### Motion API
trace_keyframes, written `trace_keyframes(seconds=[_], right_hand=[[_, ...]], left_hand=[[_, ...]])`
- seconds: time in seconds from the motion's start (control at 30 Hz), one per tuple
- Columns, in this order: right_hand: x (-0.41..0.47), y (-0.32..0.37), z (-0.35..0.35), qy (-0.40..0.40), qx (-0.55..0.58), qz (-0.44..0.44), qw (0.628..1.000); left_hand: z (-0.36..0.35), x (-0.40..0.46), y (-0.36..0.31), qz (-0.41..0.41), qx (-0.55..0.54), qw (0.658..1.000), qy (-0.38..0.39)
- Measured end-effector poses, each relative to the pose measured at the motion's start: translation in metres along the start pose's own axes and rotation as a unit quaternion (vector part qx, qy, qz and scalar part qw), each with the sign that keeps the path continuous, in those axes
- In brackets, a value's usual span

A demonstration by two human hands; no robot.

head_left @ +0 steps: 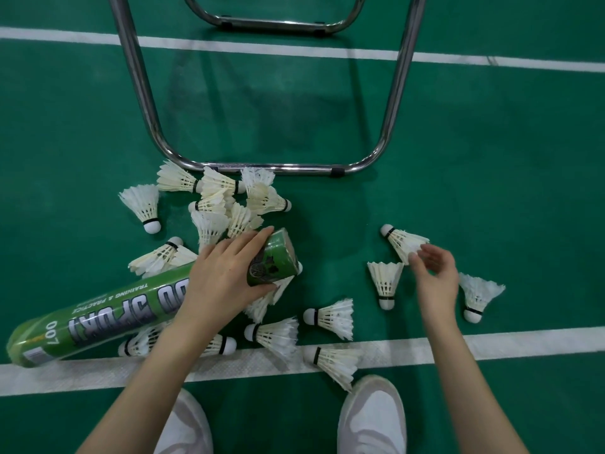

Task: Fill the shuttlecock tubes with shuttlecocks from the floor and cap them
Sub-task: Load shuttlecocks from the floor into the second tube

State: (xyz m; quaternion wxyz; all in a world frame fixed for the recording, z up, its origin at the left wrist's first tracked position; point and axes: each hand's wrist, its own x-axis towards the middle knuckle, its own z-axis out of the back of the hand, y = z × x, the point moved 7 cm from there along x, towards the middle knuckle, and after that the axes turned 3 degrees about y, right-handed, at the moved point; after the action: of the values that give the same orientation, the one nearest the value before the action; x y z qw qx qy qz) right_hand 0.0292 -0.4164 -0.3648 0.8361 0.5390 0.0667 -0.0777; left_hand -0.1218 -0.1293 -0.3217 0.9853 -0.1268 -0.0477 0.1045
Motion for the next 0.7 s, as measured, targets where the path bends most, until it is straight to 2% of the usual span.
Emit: trace_keyframes(seconds=[0.13, 0.33, 0.57, 0.7], right_hand=[[0.016, -0.015, 0.0, -0.01, -0.009, -0.057, 0.998], [0.03, -0.023, -0.019, 0.022, 0.016, -0.129, 0.991], [0.019, 0.003, -0.018, 0.015, 0.018, -0.072, 0.997], [-0.003, 0.036, -0.022, 0.059, 0.073, -0.022, 0.995]], left_hand=[[-0.001, 0.001, 0.002, 0.005, -0.01, 1.0, 0.007], [-0.003, 0.003, -0.001, 0.004, -0.008, 1.0, 0.016], [-0.004, 0.002, -0.001, 0.005, -0.015, 1.0, 0.019], [-0.003, 0.002, -0.001, 0.006, -0.015, 1.0, 0.019]])
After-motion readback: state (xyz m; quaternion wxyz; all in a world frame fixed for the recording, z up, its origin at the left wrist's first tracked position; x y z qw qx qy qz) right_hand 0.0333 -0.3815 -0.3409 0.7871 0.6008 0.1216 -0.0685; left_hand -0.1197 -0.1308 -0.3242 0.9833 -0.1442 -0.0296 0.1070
